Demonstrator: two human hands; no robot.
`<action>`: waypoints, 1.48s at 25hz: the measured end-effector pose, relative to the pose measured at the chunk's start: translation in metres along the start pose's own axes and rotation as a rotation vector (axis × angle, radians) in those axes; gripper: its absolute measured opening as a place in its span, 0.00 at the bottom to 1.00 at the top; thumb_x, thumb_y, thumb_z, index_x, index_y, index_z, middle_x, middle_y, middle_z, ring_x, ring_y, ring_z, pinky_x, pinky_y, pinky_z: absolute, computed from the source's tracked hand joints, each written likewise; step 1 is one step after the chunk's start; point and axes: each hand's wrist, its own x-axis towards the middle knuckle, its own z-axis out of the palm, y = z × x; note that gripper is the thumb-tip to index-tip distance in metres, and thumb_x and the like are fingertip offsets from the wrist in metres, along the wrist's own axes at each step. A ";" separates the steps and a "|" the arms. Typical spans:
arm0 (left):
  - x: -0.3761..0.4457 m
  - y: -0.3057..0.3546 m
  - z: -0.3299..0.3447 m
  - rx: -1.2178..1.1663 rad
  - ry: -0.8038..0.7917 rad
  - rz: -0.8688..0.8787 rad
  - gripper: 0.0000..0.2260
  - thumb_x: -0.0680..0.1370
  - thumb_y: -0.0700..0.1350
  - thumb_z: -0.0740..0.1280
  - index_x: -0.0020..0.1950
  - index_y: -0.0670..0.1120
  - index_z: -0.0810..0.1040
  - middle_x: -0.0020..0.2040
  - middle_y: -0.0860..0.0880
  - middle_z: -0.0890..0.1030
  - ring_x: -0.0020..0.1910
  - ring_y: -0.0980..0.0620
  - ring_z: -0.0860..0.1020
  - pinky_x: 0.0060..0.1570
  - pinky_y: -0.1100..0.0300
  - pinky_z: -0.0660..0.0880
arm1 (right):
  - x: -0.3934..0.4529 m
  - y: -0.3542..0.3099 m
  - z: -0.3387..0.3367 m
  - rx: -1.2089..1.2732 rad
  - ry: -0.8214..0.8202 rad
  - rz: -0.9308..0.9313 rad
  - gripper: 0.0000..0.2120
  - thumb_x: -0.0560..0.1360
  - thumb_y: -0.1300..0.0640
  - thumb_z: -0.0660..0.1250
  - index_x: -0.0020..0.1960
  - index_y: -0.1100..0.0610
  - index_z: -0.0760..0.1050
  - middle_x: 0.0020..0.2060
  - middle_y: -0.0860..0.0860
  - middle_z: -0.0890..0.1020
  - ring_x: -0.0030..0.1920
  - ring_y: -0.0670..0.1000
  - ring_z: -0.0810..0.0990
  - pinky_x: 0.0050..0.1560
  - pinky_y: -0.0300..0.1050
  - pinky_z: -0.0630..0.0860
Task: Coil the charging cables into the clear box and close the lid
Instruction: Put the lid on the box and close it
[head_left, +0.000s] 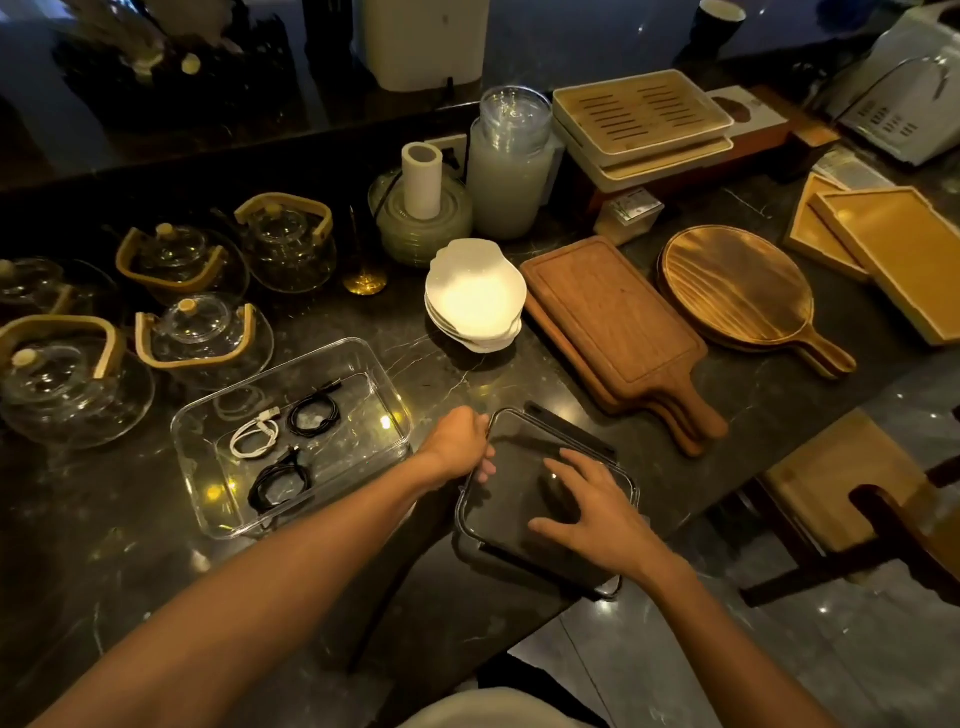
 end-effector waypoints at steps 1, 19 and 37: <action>-0.007 0.006 -0.004 -0.065 0.016 0.028 0.17 0.85 0.48 0.55 0.49 0.37 0.74 0.37 0.42 0.82 0.32 0.46 0.83 0.35 0.52 0.82 | -0.001 -0.010 -0.007 0.016 -0.009 -0.018 0.43 0.72 0.31 0.68 0.81 0.45 0.59 0.82 0.46 0.54 0.81 0.50 0.55 0.78 0.56 0.62; -0.145 0.041 -0.195 -0.828 0.509 0.140 0.10 0.84 0.43 0.60 0.53 0.38 0.77 0.29 0.44 0.80 0.30 0.48 0.81 0.24 0.63 0.75 | 0.007 -0.162 -0.099 -0.048 0.101 -0.686 0.37 0.72 0.31 0.68 0.78 0.39 0.65 0.78 0.35 0.64 0.78 0.38 0.59 0.76 0.49 0.64; -0.196 -0.070 -0.223 -0.522 0.749 0.264 0.11 0.82 0.47 0.66 0.55 0.38 0.77 0.39 0.41 0.82 0.34 0.44 0.82 0.31 0.54 0.79 | 0.138 -0.273 -0.112 0.703 -0.255 -0.341 0.10 0.76 0.57 0.74 0.54 0.60 0.81 0.45 0.61 0.86 0.36 0.54 0.87 0.34 0.48 0.83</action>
